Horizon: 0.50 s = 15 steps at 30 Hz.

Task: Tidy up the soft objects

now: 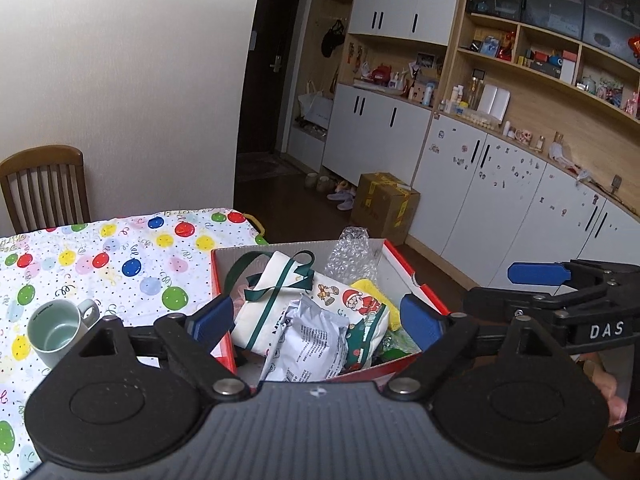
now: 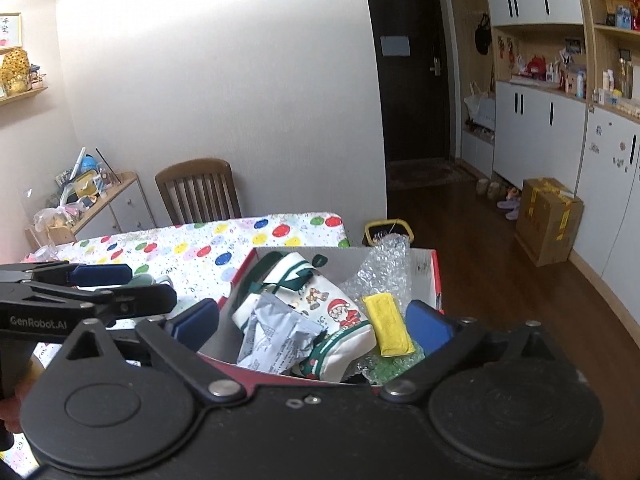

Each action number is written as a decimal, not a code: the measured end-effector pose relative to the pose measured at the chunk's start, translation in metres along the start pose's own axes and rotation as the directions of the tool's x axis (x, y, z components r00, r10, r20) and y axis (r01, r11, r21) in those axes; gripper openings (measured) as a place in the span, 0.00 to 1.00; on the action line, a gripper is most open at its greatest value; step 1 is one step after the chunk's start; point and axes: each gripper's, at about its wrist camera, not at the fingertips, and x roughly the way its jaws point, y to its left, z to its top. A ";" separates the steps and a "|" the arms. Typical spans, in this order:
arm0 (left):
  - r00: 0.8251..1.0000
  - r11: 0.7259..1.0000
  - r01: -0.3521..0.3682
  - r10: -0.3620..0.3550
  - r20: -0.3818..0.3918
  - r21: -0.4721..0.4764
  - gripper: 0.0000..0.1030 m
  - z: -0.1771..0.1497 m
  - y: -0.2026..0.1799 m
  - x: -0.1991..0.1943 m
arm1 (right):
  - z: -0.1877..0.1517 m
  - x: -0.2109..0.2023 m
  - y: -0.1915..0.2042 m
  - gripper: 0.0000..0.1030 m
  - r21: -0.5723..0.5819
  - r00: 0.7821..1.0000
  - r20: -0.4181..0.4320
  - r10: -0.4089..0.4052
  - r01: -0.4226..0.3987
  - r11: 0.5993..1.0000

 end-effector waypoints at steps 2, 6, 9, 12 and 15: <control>1.000 1.000 0.003 -0.003 0.008 0.001 0.88 -0.001 0.001 -0.005 | -0.001 -0.005 0.005 1.00 -0.008 1.000 0.014 -0.001 0.001 1.000; 1.000 1.000 0.018 -0.018 0.019 0.012 0.88 -0.003 0.001 -0.016 | -0.003 -0.014 0.016 1.00 -0.024 0.999 0.045 -0.011 0.012 1.000; 0.999 0.999 0.030 -0.030 0.025 0.016 0.88 -0.007 0.003 -0.023 | -0.004 -0.018 0.021 1.00 -0.011 0.998 0.060 -0.026 0.027 1.000; 0.999 0.999 0.036 -0.037 0.028 0.024 0.88 -0.010 0.003 -0.029 | -0.007 -0.021 0.027 1.00 -0.011 0.997 0.065 -0.033 0.034 0.999; 0.999 0.999 0.033 -0.034 0.033 0.032 0.88 -0.012 0.004 -0.034 | -0.011 -0.024 0.033 1.00 -0.009 0.997 0.062 -0.035 0.036 0.999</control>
